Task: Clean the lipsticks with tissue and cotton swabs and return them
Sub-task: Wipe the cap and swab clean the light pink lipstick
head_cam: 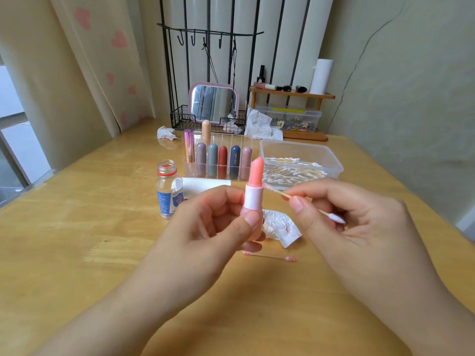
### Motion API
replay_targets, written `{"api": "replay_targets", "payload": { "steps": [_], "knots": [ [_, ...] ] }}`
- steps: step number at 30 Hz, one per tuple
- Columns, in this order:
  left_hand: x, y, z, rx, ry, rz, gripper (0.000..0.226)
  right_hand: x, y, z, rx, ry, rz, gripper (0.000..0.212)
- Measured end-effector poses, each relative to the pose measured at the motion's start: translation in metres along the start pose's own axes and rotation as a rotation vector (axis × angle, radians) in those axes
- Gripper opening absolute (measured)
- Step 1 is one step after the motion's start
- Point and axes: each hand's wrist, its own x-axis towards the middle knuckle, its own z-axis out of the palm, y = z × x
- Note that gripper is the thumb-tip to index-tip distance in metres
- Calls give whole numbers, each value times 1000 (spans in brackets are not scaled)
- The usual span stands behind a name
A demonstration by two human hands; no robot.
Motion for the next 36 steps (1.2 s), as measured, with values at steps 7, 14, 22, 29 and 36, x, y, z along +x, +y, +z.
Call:
{"api": "replay_targets", "payload": {
  "steps": [7, 14, 22, 29, 36],
  "knots": [
    [0, -2, 0, 17, -13, 7, 13, 0, 0, 1, 6, -5, 18, 11],
    [-2, -1, 0, -7, -29, 11, 13, 1, 2, 0, 76, -3, 37, 7],
    [-1, -7, 0, -29, -108, 19, 28, 2, 0, -2, 178, 8, 125, 8],
    [-4, -6, 2, -128, -132, -45, 25, 3, -3, -3, 217, -6, 204, 11],
    [-4, -5, 3, -195, -135, -86, 25, 4, -4, 0, 188, -4, 125, 11]
  ]
}}
